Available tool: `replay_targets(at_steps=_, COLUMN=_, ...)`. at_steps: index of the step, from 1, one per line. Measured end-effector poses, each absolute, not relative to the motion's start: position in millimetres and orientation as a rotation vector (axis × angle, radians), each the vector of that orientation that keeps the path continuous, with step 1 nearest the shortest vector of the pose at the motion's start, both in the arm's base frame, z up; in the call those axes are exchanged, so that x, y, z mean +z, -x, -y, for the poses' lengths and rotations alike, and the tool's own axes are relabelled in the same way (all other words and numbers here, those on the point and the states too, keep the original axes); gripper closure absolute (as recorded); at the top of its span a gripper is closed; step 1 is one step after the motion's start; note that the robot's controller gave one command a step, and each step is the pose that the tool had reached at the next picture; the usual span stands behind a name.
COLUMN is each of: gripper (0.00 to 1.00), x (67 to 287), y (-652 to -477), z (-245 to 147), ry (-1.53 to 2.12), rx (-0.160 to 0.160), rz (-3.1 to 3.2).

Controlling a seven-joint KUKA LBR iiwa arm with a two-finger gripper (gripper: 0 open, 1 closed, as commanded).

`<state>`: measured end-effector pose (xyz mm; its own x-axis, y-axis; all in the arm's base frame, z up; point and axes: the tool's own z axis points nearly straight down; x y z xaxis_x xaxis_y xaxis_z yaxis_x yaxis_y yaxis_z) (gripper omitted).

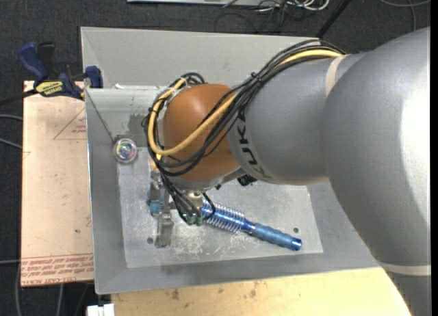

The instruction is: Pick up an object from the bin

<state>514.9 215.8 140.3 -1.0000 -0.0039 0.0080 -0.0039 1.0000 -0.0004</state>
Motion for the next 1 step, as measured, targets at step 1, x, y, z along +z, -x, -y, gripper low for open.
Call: replay_targets(at_steps=1, gripper=0.0, x=68.2, y=-571.4, z=-156.9, ry=-0.396, rx=0.002, rz=3.117)
